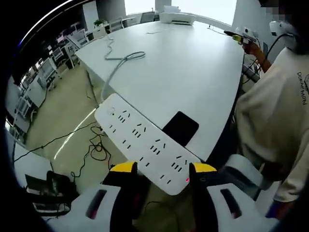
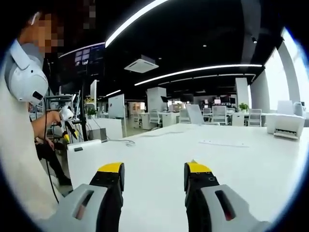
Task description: Pick up the power strip scattered on the table, fix it on the side mounting bracket of the table, and press the switch
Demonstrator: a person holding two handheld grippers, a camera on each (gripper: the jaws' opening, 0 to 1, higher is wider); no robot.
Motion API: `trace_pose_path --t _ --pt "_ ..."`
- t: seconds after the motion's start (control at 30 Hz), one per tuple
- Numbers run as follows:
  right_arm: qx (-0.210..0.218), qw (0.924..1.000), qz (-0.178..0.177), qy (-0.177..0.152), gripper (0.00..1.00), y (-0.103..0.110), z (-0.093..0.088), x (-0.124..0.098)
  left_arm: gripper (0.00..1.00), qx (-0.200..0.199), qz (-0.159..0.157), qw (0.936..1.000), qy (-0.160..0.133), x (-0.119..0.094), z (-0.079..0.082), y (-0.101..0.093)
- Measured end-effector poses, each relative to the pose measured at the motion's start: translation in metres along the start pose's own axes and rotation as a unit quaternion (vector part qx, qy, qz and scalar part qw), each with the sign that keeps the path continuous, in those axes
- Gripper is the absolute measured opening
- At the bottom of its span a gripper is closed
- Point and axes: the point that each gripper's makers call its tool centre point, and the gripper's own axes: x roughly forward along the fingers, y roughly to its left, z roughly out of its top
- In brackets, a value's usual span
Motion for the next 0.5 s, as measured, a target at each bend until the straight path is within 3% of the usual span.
trace_pose_path --t 0.5 --pt "0.003 1.0 -0.004 -0.003 0.45 -0.0002 -0.001 -0.0033 0.47 0.011 -0.008 0.9999 0.006 0.0066 0.0005 0.0005"
